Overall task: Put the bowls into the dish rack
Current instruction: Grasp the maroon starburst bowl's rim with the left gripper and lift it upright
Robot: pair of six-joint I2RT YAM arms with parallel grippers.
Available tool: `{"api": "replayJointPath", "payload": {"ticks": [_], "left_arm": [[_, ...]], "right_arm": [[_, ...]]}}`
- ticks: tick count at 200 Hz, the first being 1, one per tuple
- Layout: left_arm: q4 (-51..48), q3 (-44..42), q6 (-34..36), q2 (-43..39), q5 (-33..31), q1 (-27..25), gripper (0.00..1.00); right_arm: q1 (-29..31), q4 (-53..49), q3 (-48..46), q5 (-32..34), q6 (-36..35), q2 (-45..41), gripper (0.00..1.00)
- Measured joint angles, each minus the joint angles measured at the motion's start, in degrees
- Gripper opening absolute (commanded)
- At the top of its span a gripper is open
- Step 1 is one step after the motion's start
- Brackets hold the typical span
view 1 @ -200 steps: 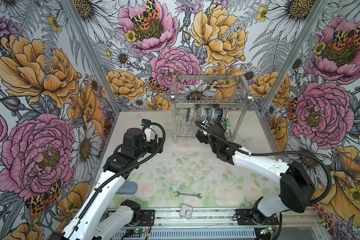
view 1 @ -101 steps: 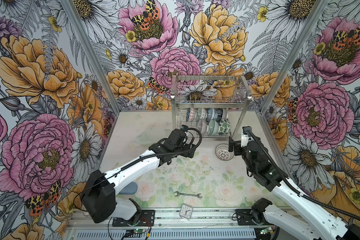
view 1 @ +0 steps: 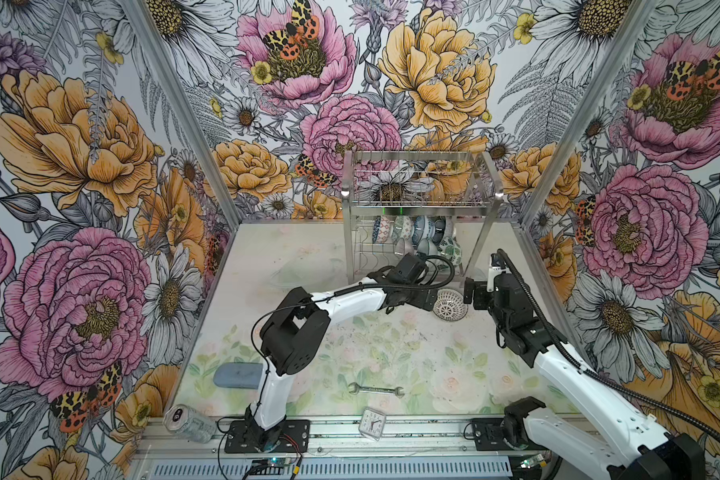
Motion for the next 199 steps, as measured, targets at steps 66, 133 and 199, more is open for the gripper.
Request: {"api": "replayJointPath", "payload": {"ticks": [66,133,199], "left_arm": [[-1.49,7.76,-1.49,8.59,3.82,-0.5,0.7],[-1.81,8.94,-2.58,10.32,6.21,-0.68,0.19],[-2.16,8.0,-2.73,9.4,6.62,-0.66,0.0]], "right_arm": [[-1.11,2.67,-0.37,-2.69,0.07,0.83,1.0],[-1.75,2.71,-1.53,-3.19,0.24,-0.11,1.0],[-1.86,2.43,-1.6,-4.63,0.44,-1.92,1.0]]}}
